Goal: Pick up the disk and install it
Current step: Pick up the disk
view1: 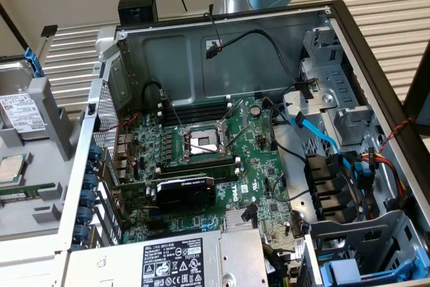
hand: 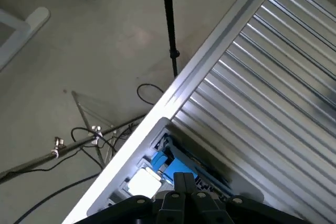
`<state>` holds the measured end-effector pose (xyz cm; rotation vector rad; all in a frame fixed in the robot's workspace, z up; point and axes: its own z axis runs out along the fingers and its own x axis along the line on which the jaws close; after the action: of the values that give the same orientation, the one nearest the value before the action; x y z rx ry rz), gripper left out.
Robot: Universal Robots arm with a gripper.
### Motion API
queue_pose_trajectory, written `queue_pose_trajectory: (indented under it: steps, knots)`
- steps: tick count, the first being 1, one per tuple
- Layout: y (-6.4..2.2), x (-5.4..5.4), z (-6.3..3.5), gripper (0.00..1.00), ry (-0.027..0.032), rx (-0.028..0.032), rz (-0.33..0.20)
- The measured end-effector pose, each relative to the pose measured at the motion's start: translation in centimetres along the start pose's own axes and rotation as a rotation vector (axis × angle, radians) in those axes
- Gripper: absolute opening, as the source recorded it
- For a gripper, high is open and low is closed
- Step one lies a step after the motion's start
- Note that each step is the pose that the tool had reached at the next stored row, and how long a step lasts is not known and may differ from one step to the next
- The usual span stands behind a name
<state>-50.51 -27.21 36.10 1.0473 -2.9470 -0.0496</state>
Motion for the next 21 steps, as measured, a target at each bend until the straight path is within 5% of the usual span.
queue_pose_trajectory:
  steps: [12, 21]
  knots:
    - [0.0, 0.0, 0.0, 0.12, 0.0075, 0.0005, -0.22]
    - [0.0, 0.0, 0.01, 0.54, 0.0131, 0.0009, -0.382]
